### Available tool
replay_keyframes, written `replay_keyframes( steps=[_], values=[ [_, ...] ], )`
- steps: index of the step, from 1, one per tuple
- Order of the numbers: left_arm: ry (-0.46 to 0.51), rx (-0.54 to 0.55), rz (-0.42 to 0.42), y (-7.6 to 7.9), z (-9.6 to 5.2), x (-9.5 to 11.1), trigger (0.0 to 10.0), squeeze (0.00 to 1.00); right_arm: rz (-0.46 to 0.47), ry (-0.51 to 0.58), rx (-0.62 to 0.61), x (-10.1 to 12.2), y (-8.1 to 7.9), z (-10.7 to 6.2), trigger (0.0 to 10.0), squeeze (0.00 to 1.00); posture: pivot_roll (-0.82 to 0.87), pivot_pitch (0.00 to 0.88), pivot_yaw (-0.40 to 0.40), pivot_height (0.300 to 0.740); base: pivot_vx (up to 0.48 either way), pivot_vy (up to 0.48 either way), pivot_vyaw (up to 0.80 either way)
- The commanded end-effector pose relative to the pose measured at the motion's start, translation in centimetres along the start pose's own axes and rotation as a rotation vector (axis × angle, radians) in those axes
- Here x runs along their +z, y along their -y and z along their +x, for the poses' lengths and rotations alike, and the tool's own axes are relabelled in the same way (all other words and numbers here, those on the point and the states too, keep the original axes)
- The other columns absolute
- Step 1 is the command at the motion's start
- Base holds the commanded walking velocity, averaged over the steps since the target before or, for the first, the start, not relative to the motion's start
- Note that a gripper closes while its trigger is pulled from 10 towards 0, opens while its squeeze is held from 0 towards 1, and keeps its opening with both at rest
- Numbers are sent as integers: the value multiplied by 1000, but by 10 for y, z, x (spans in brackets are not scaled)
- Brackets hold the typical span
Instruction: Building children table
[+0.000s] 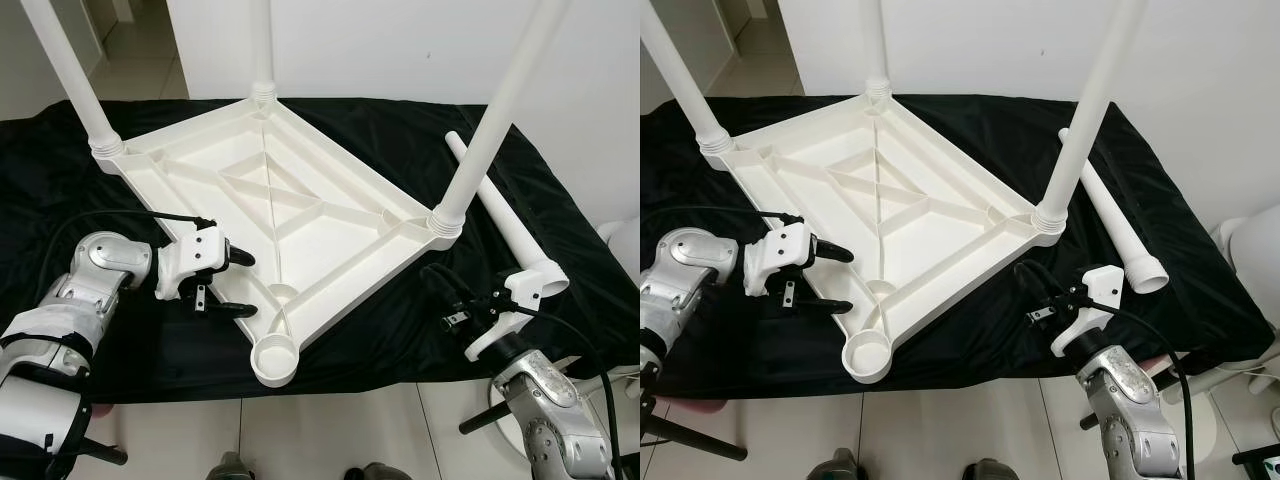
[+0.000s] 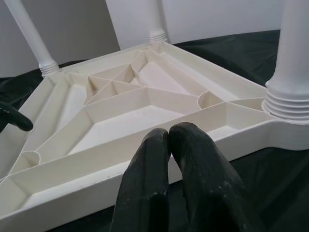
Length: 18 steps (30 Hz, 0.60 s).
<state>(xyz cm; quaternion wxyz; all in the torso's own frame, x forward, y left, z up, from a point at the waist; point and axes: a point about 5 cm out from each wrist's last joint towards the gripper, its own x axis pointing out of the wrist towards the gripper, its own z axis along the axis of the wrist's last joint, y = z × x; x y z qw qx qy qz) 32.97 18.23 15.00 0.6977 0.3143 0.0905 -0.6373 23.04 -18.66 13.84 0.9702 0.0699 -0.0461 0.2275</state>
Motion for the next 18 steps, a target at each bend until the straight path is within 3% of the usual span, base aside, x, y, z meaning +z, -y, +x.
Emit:
replay_keyframes(
  steps=[1, 6, 18],
  values=[
    [-24, -35, 6, 2, 6, -2, 10000, 0, 1, -8, 8, 0, -2, 0, 10000, 0, 11, 25, -2, 740, 0, 0, 0],
    [-33, 38, 16, -15, 13, 4, 10000, 0, 4, -4, 5, -1, -5, 2, 10000, 0, 1, 28, 7, 740, 0, 0, 0],
    [-111, 54, 103, -24, 27, 10, 10000, 0, -12, 1, 1, 4, -2, 3, 10000, 0, -17, 32, 19, 740, 0, 0, 0]
  ],
)
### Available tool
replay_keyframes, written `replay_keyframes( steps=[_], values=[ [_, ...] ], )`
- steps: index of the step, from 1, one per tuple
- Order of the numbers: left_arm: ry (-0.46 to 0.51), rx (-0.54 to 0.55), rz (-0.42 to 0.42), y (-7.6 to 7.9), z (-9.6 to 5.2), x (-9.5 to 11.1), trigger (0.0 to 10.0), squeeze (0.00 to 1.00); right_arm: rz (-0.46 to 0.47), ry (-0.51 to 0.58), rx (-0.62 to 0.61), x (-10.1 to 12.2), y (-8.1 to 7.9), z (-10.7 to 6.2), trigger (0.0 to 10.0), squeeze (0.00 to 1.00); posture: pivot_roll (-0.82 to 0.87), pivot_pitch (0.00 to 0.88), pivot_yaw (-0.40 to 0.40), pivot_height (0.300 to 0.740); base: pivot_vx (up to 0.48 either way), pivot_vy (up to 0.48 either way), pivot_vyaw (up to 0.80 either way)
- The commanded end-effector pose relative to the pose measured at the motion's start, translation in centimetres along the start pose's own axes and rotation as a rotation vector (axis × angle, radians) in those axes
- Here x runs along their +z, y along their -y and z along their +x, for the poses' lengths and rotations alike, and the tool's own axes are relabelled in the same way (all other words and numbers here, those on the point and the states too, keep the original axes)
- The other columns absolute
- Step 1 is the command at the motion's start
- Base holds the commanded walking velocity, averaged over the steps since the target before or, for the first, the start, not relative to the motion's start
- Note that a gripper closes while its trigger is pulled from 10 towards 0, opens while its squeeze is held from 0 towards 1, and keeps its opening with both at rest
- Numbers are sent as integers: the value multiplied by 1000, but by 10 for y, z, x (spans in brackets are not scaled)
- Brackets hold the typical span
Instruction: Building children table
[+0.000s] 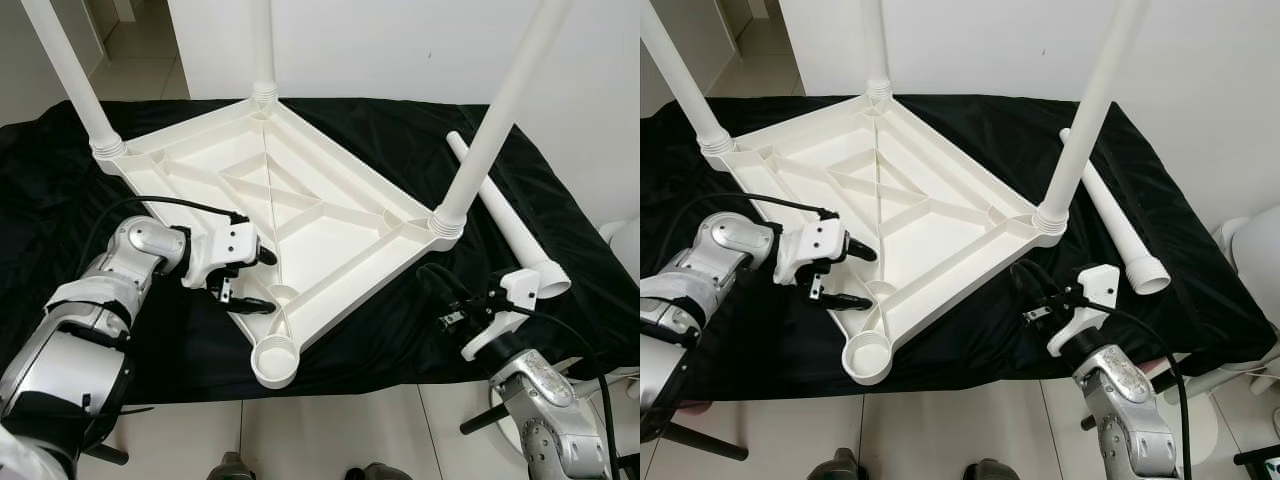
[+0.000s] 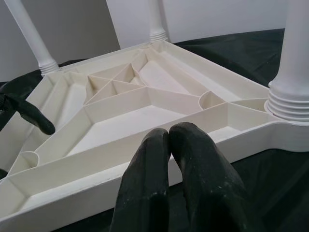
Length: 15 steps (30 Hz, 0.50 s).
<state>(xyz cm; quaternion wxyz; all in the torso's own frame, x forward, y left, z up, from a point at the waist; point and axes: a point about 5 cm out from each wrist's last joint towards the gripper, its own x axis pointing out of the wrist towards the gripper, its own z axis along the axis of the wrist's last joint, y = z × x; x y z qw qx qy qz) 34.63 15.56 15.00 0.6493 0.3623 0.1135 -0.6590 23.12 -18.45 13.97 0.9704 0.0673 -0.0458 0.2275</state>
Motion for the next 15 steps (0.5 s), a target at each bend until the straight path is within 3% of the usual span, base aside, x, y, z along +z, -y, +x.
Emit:
replay_keyframes(
  steps=[1, 15],
  values=[
    [-30, 152, 23, -8, 1, 0, 10000, 0, -7, 3, 1, 3, 0, 1, 10000, 0, -17, 32, 19, 740, 0, 0, 0],
    [-143, 147, 82, -16, 3, 0, 10000, 0, -15, 3, -10, 3, 0, -1, 10000, 0, -23, 34, 29, 740, 0, 0, 0]
  ],
)
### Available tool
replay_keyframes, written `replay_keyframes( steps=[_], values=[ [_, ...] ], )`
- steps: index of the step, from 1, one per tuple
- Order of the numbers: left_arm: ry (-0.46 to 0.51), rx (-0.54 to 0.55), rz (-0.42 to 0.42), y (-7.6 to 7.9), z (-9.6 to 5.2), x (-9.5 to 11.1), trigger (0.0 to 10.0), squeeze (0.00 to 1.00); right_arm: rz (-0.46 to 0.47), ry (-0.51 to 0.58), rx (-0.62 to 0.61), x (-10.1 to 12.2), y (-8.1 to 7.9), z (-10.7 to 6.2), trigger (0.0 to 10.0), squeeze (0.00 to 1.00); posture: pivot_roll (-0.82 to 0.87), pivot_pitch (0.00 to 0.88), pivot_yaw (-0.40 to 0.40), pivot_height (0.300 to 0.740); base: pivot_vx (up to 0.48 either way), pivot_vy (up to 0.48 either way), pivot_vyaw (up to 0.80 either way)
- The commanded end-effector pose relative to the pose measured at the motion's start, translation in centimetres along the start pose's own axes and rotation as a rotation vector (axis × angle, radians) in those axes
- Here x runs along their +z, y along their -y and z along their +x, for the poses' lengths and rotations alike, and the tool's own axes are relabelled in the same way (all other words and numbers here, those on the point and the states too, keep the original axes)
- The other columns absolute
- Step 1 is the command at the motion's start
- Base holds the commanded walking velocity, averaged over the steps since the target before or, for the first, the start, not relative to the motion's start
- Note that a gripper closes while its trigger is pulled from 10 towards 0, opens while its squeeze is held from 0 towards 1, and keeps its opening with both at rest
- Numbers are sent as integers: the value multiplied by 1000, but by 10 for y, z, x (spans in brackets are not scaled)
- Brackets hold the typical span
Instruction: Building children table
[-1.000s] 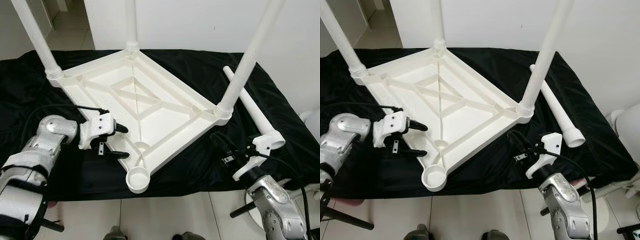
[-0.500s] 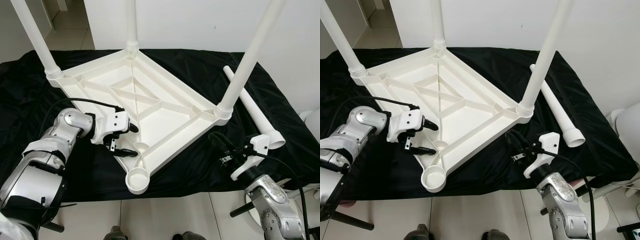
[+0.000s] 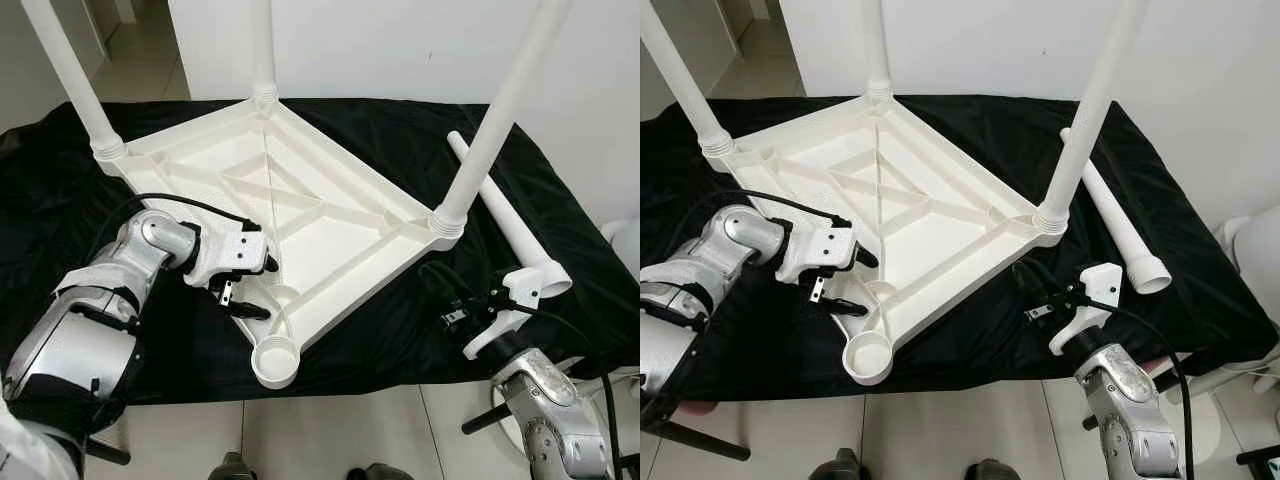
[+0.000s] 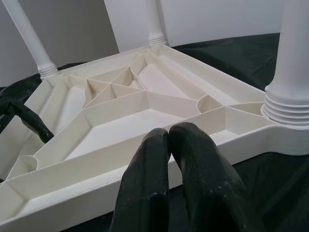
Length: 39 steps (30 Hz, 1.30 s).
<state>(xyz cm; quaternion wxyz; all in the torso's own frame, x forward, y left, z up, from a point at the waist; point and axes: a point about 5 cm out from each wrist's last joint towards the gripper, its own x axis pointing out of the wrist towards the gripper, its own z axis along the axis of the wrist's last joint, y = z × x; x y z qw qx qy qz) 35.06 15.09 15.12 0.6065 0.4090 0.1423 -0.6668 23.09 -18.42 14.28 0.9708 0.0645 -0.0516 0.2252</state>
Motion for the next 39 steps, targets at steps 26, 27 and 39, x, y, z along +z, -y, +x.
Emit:
replay_keyframes(
  steps=[26, 27, 39],
  values=[
    [-99, 140, -26, -13, -4, -4, 2863, 0, -15, -31, -20, -2, 0, -8, 10000, 0, -35, 61, 44, 740, 0, 0, 0],
    [-99, 140, -26, -13, -4, -4, 2863, 0, -15, -31, -20, -2, 0, -8, 10000, 0, -35, 61, 44, 740, 0, 0, 0],
    [-42, 108, -41, -10, -2, -1, 2510, 0, -19, -32, -23, -2, 1, -8, 10000, 0, -32, 62, 44, 740, 0, 0, 0]
  ],
)
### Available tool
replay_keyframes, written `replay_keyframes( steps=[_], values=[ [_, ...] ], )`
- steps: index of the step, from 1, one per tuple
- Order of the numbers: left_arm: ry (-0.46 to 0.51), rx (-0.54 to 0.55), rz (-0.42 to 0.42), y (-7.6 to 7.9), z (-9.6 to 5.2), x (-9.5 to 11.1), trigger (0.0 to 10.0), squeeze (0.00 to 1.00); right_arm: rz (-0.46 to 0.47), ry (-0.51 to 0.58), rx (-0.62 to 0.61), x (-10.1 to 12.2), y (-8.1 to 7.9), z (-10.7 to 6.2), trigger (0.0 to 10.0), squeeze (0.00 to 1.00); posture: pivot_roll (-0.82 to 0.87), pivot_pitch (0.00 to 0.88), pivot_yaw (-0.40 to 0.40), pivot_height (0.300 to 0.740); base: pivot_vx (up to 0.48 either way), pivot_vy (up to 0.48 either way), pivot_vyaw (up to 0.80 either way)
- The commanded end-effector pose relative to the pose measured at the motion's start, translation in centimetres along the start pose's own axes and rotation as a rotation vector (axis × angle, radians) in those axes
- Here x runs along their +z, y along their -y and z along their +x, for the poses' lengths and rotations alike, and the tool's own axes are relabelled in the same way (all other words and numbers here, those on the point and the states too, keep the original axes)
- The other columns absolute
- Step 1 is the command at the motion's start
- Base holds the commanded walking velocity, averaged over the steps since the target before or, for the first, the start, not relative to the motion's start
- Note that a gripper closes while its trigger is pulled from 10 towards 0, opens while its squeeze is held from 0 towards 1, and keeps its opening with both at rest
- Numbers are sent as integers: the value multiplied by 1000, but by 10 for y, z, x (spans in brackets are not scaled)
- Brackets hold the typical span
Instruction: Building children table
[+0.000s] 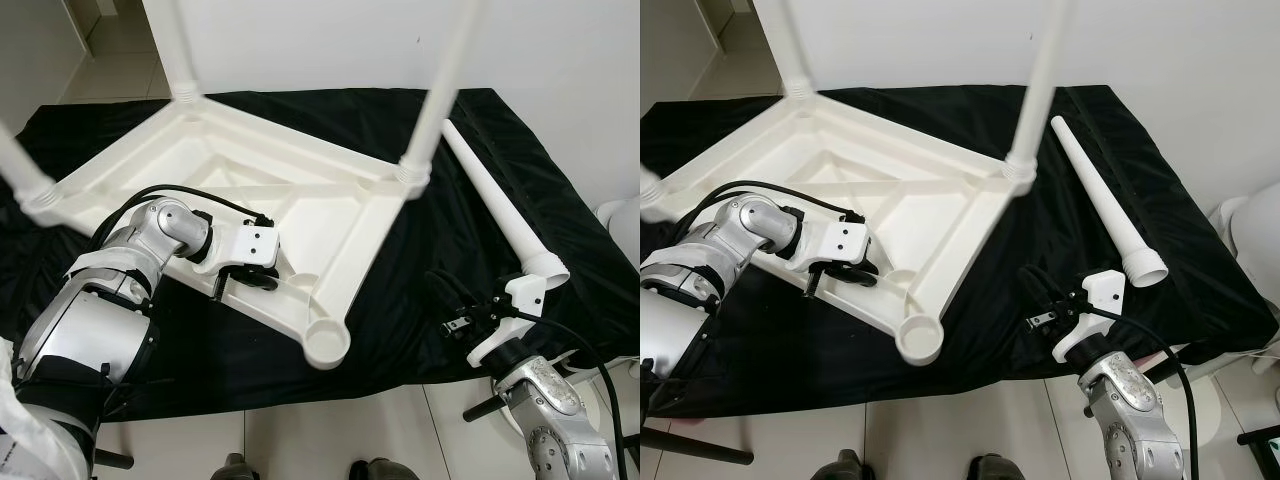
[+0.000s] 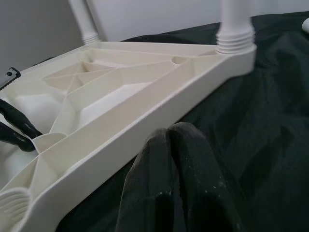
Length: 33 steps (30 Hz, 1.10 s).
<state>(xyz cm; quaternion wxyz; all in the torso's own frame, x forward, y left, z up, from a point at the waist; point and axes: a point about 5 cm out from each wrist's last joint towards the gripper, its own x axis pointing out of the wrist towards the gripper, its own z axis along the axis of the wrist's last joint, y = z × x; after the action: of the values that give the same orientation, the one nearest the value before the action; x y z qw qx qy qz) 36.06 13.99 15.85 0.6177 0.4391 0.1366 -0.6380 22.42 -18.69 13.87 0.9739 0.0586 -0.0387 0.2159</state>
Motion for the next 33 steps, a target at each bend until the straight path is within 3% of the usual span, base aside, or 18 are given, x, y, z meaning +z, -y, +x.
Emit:
replay_keyframes(
  steps=[1, 4, 6, 11, 13, 16, 17, 22, 23, 25, 26, 27, 28, 29, 33],
  values=[
    [33, 40, -81, 4, -3, -9, 2353, 0, -13, -5, -5, 2, 1, 0, 10000, 0, -32, 63, 46, 740, 0, 0, 0],
    [71, 44, -98, 6, -1, -8, 2078, 0, -14, -4, -8, 2, 1, -1, 10000, 0, -33, 63, 50, 740, 0, 0, 0],
    [155, 68, -135, 6, 2, -5, 2157, 0, -12, -1, -17, 1, 1, -1, 10000, 0, -32, 61, 53, 740, 0, 0, 0],
    [188, 82, -149, 6, 3, -3, 2039, 0, -12, 0, -21, 0, 1, -1, 10000, 0, -32, 61, 54, 740, 0, 0, 0],
    [301, 81, -114, 5, 7, 9, 2902, 0, -9, 2, -18, 0, 1, 3, 10000, 0, -19, 59, 45, 740, 0, 0, 0],
    [324, 82, -102, 4, 8, 13, 2902, 0, -9, 3, -16, -1, 1, 4, 10000, 0, -18, 58, 43, 740, 0, 0, 0],
    [333, 81, -95, 4, 8, 14, 1725, 0, -9, 3, -13, -1, 1, 5, 10000, 0, -14, 57, 41, 740, 0, 0, 0],
    [350, 77, -106, 4, 8, 15, 1608, 0, -12, 5, -11, 0, 2, 7, 10000, 0, -11, 55, 39, 740, 0, 0, 0],
    [356, 79, -127, 3, 8, 15, 2706, 149, -13, 7, -12, 0, 2, 7, 10000, 0, -11, 53, 39, 740, 0, 0, 0],
    [356, 79, -127, 3, 8, 15, 2706, 149, -13, 7, -12, 0, 2, 7, 10000, 0, -11, 53, 39, 740, 0, 0, 0],
    [357, 77, -146, 3, 7, 14, 7137, 1000, -13, 9, -15, 0, 2, 8, 10000, 0, -9, 48, 39, 740, 0, 0, 0],
    [357, 75, -147, 3, 6, 13, 8745, 1000, -14, 12, -17, 0, 2, 8, 10000, 0, -9, 47, 40, 740, 0, 0, 0],
    [357, 75, -147, 3, 6, 13, 8745, 1000, -14, 12, -17, 0, 2, 8, 10000, 0, -9, 47, 40, 740, 0, 0, 0],
    [335, 92, -124, 2, 5, 13, 10000, 1000, -12, 14, -18, 0, 2, 9, 10000, 0, -7, 45, 41, 740, 0, 0, 0],
    [297, 104, -85, 2, 4, 12, 10000, 1000, -11, 18, -19, 0, 1, 10, 10000, 0, -7, 42, 43, 740, 0, 0, 0]
  ],
)
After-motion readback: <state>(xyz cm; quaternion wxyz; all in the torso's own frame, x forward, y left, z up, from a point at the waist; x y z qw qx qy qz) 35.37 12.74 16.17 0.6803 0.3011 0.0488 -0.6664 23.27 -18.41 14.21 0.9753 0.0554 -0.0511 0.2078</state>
